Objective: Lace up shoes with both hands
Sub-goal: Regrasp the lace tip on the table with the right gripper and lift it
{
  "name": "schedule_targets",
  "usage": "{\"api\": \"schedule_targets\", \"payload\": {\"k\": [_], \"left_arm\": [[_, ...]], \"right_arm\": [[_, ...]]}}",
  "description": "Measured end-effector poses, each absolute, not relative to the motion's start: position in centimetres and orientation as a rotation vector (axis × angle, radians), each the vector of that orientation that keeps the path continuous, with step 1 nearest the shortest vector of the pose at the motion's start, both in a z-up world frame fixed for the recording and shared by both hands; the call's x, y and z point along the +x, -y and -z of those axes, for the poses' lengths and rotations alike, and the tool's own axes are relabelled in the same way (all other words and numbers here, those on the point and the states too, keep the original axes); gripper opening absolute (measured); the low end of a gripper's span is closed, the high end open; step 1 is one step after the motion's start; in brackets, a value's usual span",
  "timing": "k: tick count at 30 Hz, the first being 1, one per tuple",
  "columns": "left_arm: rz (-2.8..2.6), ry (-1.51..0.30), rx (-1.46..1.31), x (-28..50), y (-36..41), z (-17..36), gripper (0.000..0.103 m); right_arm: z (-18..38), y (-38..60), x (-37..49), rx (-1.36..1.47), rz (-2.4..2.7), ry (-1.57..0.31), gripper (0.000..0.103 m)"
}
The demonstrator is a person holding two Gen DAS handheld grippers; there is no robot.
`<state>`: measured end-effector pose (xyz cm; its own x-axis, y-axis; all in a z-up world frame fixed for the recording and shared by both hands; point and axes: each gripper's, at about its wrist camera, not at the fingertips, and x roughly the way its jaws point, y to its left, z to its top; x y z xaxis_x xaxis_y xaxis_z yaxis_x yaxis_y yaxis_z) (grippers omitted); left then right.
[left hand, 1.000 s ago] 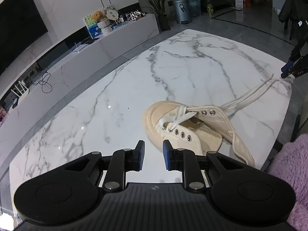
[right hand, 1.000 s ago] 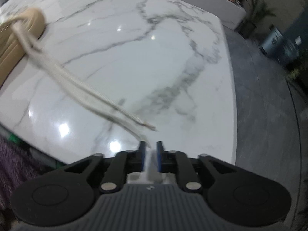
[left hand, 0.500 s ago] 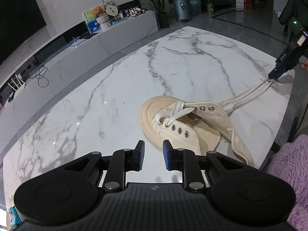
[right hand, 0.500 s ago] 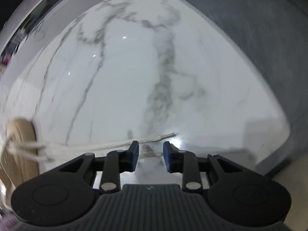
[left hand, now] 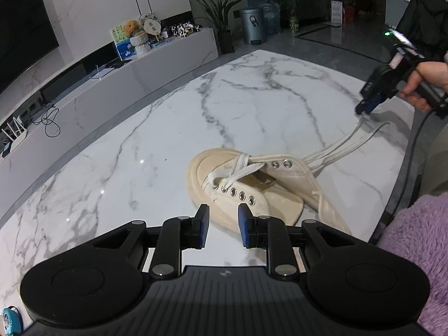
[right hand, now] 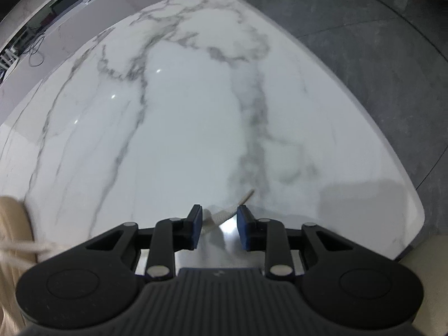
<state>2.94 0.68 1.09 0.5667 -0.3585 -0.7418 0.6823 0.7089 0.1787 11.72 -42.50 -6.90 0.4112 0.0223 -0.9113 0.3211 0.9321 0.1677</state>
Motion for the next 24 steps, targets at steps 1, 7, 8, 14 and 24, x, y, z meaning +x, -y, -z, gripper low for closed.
{"api": "schedule_targets", "payload": {"k": [1,7,8,14,24], "left_arm": [[0.643,-0.737,0.478,2.9,-0.7,-1.1,0.021],[0.635,-0.746,0.431,3.5,-1.2,-1.1,0.022],[0.635,-0.755,0.416,3.6,-1.3,-1.1,0.022],[0.666,-0.782,0.350,3.8,-1.7,-1.2,0.035],[0.694,-0.817,0.289,3.9,-0.3,-1.1,0.047]], "right_arm": [[6.9,42.4,12.2,0.345,0.202,-1.132,0.031],[6.8,40.4,13.5,0.225,0.207,-1.131,0.022],[6.8,39.9,13.5,0.185,0.205,-1.130,0.020],[7.0,38.5,13.6,-0.004,0.150,-1.123,0.003],[3.0,36.6,12.0,-0.332,0.046,-1.014,0.002]]}}
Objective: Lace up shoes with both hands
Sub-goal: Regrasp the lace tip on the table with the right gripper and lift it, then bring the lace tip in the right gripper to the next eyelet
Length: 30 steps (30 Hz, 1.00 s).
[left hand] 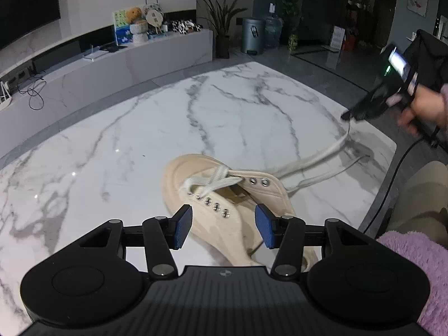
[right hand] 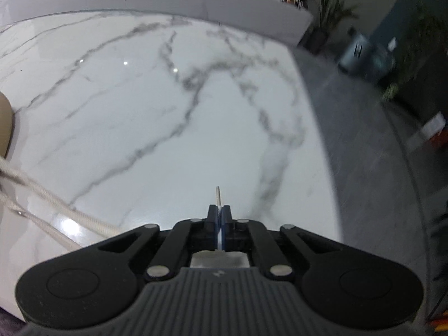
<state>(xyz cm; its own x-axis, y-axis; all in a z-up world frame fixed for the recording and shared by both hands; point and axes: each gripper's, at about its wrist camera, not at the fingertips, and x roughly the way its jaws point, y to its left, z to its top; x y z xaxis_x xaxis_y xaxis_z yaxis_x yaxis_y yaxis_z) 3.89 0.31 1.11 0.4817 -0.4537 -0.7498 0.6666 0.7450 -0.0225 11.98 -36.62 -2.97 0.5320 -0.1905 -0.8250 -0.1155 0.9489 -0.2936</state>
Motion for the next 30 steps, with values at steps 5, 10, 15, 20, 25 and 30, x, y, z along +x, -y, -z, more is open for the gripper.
{"api": "schedule_targets", "payload": {"k": [5,10,15,20,25,30], "left_arm": [[0.660,-0.842,0.290,4.7,1.1,0.4,0.039],[0.649,-0.872,0.257,5.7,1.2,1.6,0.019],[0.630,-0.874,0.255,5.7,0.2,1.3,0.007],[0.614,-0.889,0.224,5.8,-1.0,1.2,0.006],[0.617,-0.882,0.201,5.7,-1.0,1.2,0.006],[0.613,-0.864,0.211,5.4,-1.1,1.4,0.006]], "right_arm": [[-0.4,37.9,10.9,-0.374,0.073,-0.953,0.003],[-2.9,39.3,9.5,-0.363,0.092,-0.902,0.002],[-3.6,40.1,8.7,-0.371,0.117,-0.877,0.002],[-4.0,40.6,8.4,-0.370,0.140,-0.851,0.002],[-5.2,37.8,7.4,-0.418,-0.052,-0.749,0.002],[-6.0,32.4,6.4,-0.480,-0.304,-0.683,0.002]]}}
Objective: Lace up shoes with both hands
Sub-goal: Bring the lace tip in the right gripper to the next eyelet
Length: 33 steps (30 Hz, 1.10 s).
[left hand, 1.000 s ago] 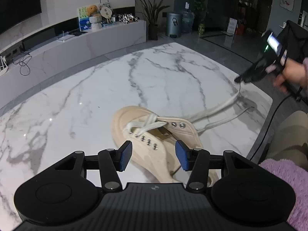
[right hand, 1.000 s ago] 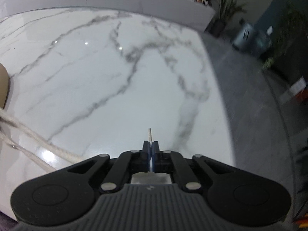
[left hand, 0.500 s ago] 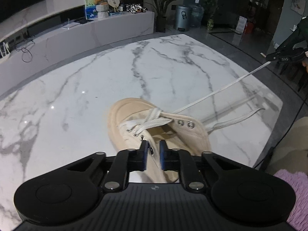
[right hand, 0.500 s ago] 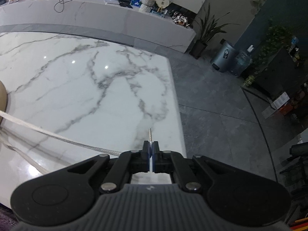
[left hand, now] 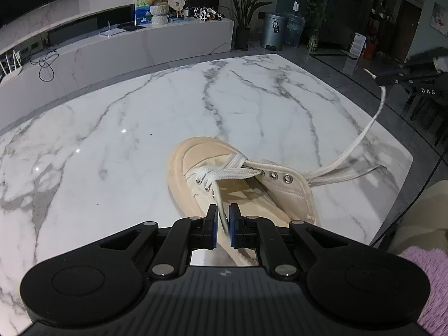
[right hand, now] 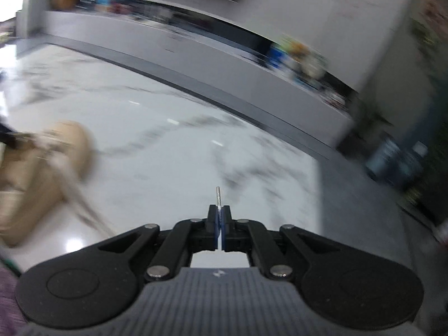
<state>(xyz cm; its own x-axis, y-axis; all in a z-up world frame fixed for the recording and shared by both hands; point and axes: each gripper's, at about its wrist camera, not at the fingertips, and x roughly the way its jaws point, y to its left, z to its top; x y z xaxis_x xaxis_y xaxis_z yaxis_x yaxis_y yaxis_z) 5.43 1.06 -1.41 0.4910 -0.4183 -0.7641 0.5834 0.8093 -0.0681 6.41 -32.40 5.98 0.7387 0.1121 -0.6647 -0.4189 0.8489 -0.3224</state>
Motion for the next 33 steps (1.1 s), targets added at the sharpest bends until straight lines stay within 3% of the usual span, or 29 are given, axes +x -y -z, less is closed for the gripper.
{"api": "schedule_targets", "payload": {"k": [16,33], "left_arm": [[0.634,-0.849,0.181,5.4,-1.7,1.6,0.006],[0.660,-0.856,0.199,5.3,-1.0,1.4,0.006]], "right_arm": [[-3.3,16.0,5.2,-0.610,-0.850,-0.585,0.002],[0.9,12.6,7.0,-0.625,-0.937,-0.703,0.002]]}}
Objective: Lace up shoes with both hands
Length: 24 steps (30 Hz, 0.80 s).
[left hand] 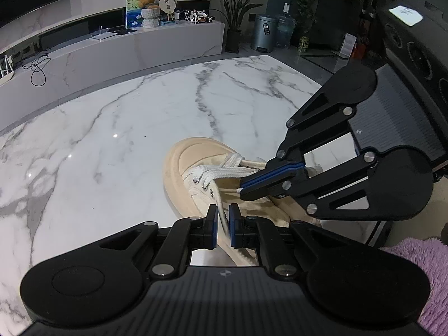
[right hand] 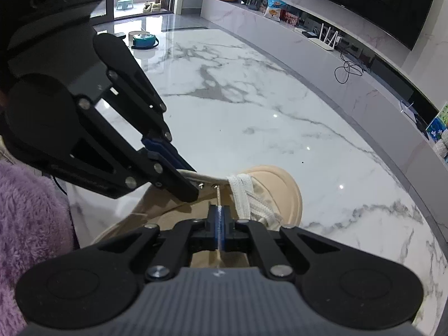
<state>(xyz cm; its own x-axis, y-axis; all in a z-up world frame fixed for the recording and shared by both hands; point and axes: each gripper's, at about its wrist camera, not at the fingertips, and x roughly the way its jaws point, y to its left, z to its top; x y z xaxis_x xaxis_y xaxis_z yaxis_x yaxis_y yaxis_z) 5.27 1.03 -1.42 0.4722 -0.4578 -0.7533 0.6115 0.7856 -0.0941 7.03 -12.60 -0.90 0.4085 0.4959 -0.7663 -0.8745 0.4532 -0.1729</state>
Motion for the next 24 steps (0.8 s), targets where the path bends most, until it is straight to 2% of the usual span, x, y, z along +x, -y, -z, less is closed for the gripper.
{"api": "schedule_targets", "payload": {"k": [8,22,24], "left_arm": [[0.682,-0.858,0.212,5.4,-0.4,1.0,0.006],[0.757,-0.796,0.390,4.7,-0.7,-1.4,0.007],[0.781,-0.793,0.428,5.2,-0.5,-0.9,0.011]], "right_arm": [[1.2,12.3,7.2,-0.630,-0.946,-0.703,0.002],[1.1,12.2,7.9,-0.582,-0.935,-0.689,0.002],[1.2,12.0,7.8,-0.575,-0.937,-0.682,0.003]]}}
